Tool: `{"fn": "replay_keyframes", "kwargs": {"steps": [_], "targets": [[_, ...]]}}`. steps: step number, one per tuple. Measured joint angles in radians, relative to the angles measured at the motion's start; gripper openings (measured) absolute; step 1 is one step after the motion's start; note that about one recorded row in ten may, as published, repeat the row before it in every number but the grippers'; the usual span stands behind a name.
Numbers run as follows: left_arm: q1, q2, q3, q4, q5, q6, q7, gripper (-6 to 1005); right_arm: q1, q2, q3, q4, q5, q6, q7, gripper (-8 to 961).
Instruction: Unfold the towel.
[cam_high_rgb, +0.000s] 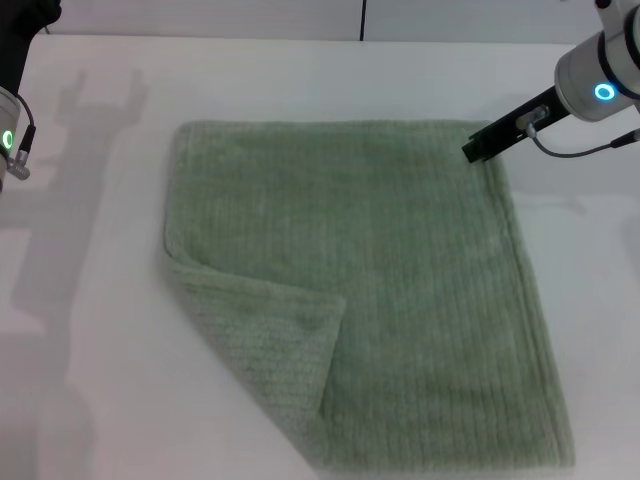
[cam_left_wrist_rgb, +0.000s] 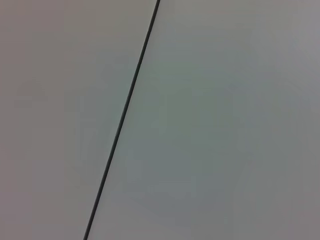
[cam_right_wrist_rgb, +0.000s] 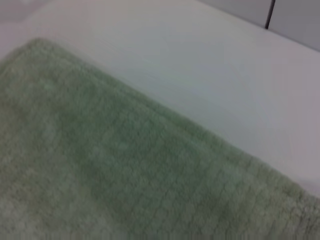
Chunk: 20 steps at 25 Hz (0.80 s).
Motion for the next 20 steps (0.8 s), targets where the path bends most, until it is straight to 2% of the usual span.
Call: {"fn": "replay_keyframes", "kwargs": {"steps": [4,12,20], "targets": [[-0.002,-0.001,0.003,-0.007,0.000,0.000,-0.002,809,0.032,-0.016,0.005,0.078,0.001,-0.013,-0.038,7],[-0.010,-0.001,0.004,-0.013,0.000,0.000,-0.002,809,0.056,-0.032,0.012,0.161,0.001,-0.053,-0.081,7],[-0.011,-0.001,0.005,-0.014,0.000,0.000,-0.003,810,0.061,-0.034,0.013,0.195,0.001,-0.069,-0.105,5]]}}
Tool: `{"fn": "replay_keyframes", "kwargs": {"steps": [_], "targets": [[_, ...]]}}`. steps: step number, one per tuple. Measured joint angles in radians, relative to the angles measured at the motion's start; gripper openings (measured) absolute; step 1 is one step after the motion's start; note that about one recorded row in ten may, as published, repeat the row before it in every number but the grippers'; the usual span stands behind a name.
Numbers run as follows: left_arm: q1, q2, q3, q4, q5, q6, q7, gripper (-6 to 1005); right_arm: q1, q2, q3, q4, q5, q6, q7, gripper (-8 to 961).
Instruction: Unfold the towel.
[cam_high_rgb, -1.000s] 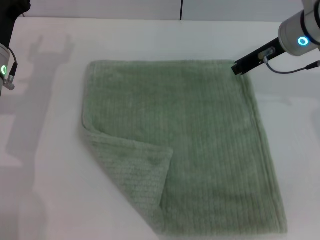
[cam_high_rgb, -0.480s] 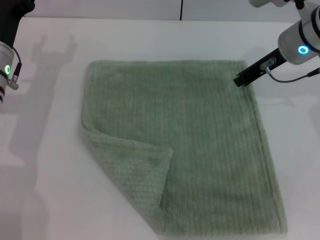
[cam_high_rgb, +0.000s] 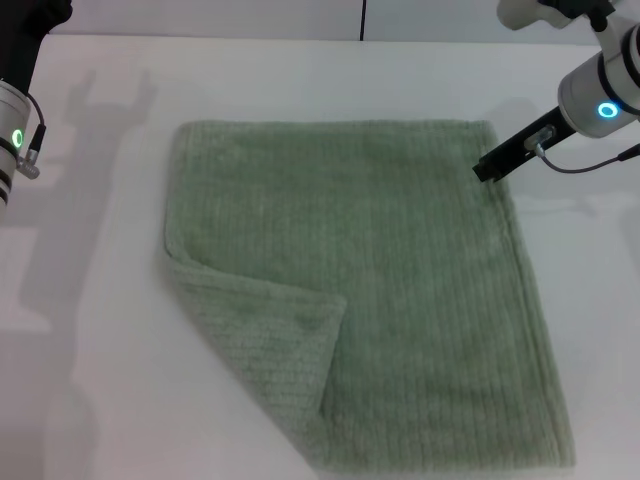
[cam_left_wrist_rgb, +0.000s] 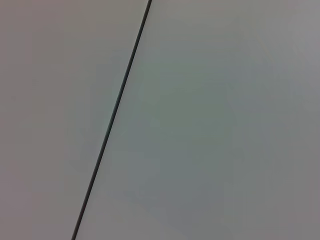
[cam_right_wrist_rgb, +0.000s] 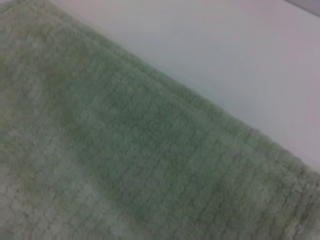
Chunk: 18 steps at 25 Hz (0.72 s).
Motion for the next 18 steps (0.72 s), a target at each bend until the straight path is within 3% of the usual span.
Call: {"fn": "replay_keyframes", "kwargs": {"steps": [18], "targets": [[-0.004,0.000,0.000,-0.007,0.000,0.000,-0.002,810,0.005,0.014,-0.006,0.073,-0.005,-0.062,-0.024,2]]}}
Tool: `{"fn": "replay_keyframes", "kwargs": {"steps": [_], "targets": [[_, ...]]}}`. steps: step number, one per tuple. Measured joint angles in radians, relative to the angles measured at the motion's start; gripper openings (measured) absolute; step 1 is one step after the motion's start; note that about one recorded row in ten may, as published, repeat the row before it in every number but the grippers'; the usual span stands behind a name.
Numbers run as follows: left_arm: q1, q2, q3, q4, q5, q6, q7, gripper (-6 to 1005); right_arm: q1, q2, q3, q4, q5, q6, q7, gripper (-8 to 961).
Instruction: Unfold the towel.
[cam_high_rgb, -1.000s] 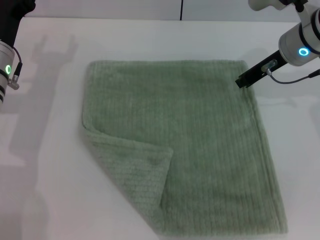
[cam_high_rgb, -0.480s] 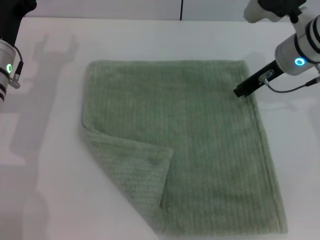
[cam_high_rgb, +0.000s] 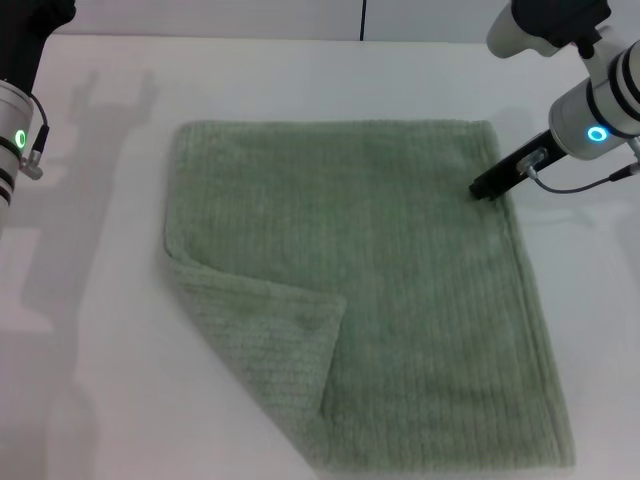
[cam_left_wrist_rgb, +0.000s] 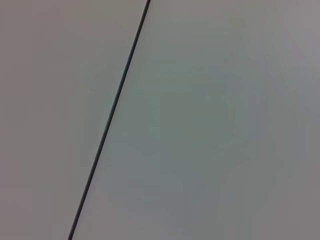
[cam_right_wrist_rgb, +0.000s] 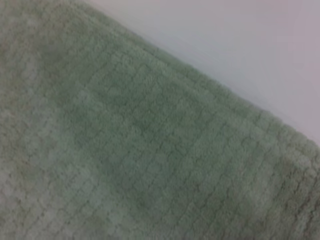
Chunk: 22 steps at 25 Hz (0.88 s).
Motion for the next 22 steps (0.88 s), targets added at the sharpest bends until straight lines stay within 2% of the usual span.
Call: {"fn": "replay_keyframes", "kwargs": {"steps": [11,22], "targets": [[-0.001,0.000,0.002,-0.004,0.001,0.001,-0.030,809,0.005,0.000,-0.001,0.013,-0.005,-0.013,-0.013,2],[-0.007,0.006,0.170,0.067,0.003,-0.006,-0.273,810,0.006,0.000,-0.002,0.012,-0.006,-0.015,-0.019,2]]}}
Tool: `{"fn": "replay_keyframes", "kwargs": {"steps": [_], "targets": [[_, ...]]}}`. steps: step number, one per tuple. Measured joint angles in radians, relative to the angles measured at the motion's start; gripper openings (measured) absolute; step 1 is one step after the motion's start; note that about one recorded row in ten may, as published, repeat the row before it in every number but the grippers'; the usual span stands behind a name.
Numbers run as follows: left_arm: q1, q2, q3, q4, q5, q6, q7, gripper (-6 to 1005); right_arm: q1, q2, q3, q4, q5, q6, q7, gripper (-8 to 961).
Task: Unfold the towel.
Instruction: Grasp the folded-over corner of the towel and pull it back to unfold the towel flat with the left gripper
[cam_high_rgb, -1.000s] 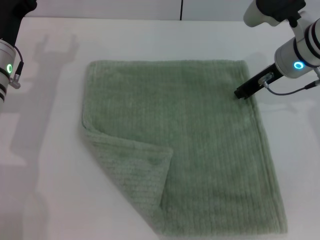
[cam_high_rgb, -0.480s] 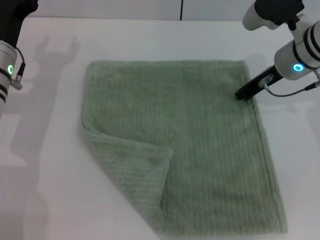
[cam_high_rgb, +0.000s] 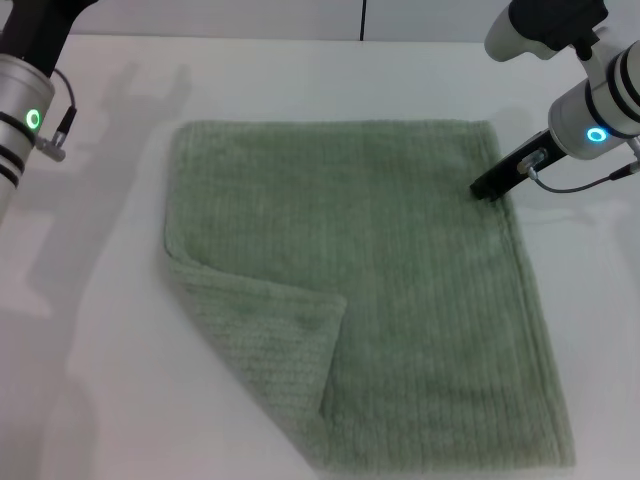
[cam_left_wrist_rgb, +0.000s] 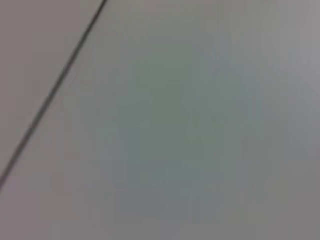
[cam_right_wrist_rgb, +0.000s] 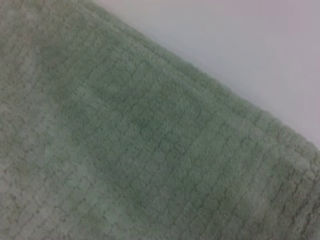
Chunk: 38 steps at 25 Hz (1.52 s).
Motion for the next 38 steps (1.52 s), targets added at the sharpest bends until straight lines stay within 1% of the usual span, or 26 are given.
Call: {"fn": "replay_keyframes", "kwargs": {"steps": [3,6,7,8,9,11,12,14,15,16,17,18,19,21,22,23,27,30,31,32,34,35,36,37,38], "targets": [[0.010,0.001,0.075,0.060,0.000,-0.008,-0.130,810,-0.001,0.000,0.000,0.000,0.000,-0.001,-0.001,2],[0.019,0.002,0.114,0.092,0.000,-0.012,-0.192,810,-0.001,0.000,-0.001,0.002,0.000,-0.003,-0.001,1],[0.031,0.003,0.166,0.136,0.000,-0.017,-0.263,810,0.000,0.000,-0.001,0.010,0.000,-0.007,-0.001,1],[0.031,0.003,0.166,0.136,0.000,-0.017,-0.263,810,0.000,0.000,-0.001,0.010,0.000,-0.007,-0.001,1],[0.047,0.005,0.228,0.190,0.000,-0.029,-0.339,809,0.001,0.000,-0.001,0.014,0.000,-0.010,-0.001,1],[0.047,0.005,0.228,0.190,0.000,-0.029,-0.339,809,0.003,0.000,-0.002,0.021,-0.001,-0.012,-0.001,1],[0.074,0.008,0.305,0.269,0.000,-0.047,-0.424,809,0.003,0.000,-0.003,0.021,-0.001,-0.013,-0.001,1],[0.099,0.010,0.366,0.339,0.000,-0.060,-0.483,809,0.004,0.000,-0.003,0.021,-0.002,-0.014,-0.001,1],[0.099,0.010,0.366,0.339,0.000,-0.060,-0.483,809,0.004,0.000,-0.003,0.021,-0.002,-0.014,-0.001,1],[0.109,0.011,0.390,0.370,0.000,-0.065,-0.506,809,0.005,0.000,-0.003,0.022,-0.002,-0.015,-0.001,1],[0.127,0.014,0.433,0.421,0.000,-0.078,-0.544,809,0.006,0.000,-0.003,0.022,-0.002,-0.016,-0.001,1],[0.127,0.014,0.433,0.421,0.000,-0.078,-0.544,809,0.006,0.000,-0.003,0.022,-0.002,-0.016,-0.001,1],[0.139,0.019,0.464,0.453,0.003,-0.092,-0.573,809,0.007,0.000,-0.003,0.022,-0.002,-0.015,-0.001,1],[0.152,0.029,0.500,0.497,0.026,-0.110,-0.618,809,0.010,0.000,-0.003,0.022,-0.002,-0.015,-0.001,1],[0.161,0.044,0.518,0.551,0.109,-0.118,-0.691,810,0.011,0.000,-0.003,0.022,-0.002,-0.016,-0.001,1],[0.161,0.044,0.518,0.551,0.109,-0.118,-0.691,810,0.011,0.000,-0.003,0.022,-0.002,-0.016,-0.001,1],[0.166,0.068,0.512,0.634,0.277,-0.115,-0.845,810,0.014,-0.001,-0.003,0.022,-0.002,-0.015,-0.001,1],[0.166,0.068,0.512,0.634,0.277,-0.115,-0.845,810,0.014,-0.002,-0.003,0.022,-0.002,-0.015,-0.001,1],[0.179,0.087,0.511,0.706,0.381,-0.111,-0.940,810,0.014,-0.002,-0.003,0.022,-0.002,-0.015,-0.001,1],[0.183,0.095,0.509,0.732,0.421,-0.110,-0.974,810,0.014,-0.003,-0.003,0.022,-0.002,-0.015,-0.001,1],[0.183,0.095,0.509,0.732,0.421,-0.110,-0.974,810,0.014,-0.003,-0.003,0.022,-0.002,-0.015,-0.001,1],[0.187,0.115,0.493,0.785,0.525,-0.096,-1.059,810,0.014,-0.003,-0.003,0.022,-0.002,-0.015,-0.001,1],[0.179,0.132,0.443,0.817,0.639,-0.050,-1.144,810,0.014,-0.003,-0.003,0.022,-0.002,-0.015,-0.001,1],[0.167,0.135,0.393,0.823,0.711,-0.003,-1.178,810,0.014,-0.003,-0.003,0.022,-0.002,-0.015,-0.001,1],[0.167,0.135,0.393,0.823,0.711,-0.003,-1.178,810,0.014,-0.003,-0.003,0.022,-0.002,-0.015,-0.001,1]]}}
